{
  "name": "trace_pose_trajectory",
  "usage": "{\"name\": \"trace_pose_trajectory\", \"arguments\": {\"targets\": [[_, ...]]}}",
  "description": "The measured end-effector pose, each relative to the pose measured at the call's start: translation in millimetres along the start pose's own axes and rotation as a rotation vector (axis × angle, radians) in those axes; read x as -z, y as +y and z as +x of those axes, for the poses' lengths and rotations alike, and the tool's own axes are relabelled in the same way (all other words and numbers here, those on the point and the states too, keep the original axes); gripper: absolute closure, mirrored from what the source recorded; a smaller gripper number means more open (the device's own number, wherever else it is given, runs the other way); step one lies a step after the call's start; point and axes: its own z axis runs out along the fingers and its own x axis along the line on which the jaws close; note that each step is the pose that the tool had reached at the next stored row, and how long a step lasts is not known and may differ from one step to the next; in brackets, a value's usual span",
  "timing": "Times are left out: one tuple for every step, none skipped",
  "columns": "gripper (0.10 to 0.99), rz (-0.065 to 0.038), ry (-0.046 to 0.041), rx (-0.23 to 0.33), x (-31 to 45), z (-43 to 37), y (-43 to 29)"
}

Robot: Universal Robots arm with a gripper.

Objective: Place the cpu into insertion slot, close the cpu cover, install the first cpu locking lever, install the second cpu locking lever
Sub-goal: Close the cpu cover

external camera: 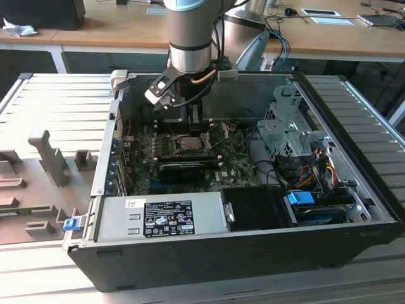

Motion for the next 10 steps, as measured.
{"name": "trace_pose_trajectory", "arguments": {"targets": [[0.98,0.0,0.0,0.0,0.1,0.0,0.0],[0.98,0.0,0.0,0.0,0.3,0.0,0.0],[0.98,0.0,-0.0001,0.0,0.5,0.0,0.0],[0.98,0.0,-0.0001,0.0,0.7,0.1,0.1],[0.98,0.0,0.0,0.0,0.8,0.1,0.1],[0.98,0.0,0.0,0.0,1.0,0.1,0.1],[0.98,0.0,-0.0001,0.0,1.2,0.1,0.1],[0.98,0.0,0.0,0.0,1.2,0.2,0.1],[0.98,0.0,-0.0001,0.0,1.4,0.2,0.1],[0.98,0.0,-0.0001,0.0,1.6,0.2,0.1]]}}
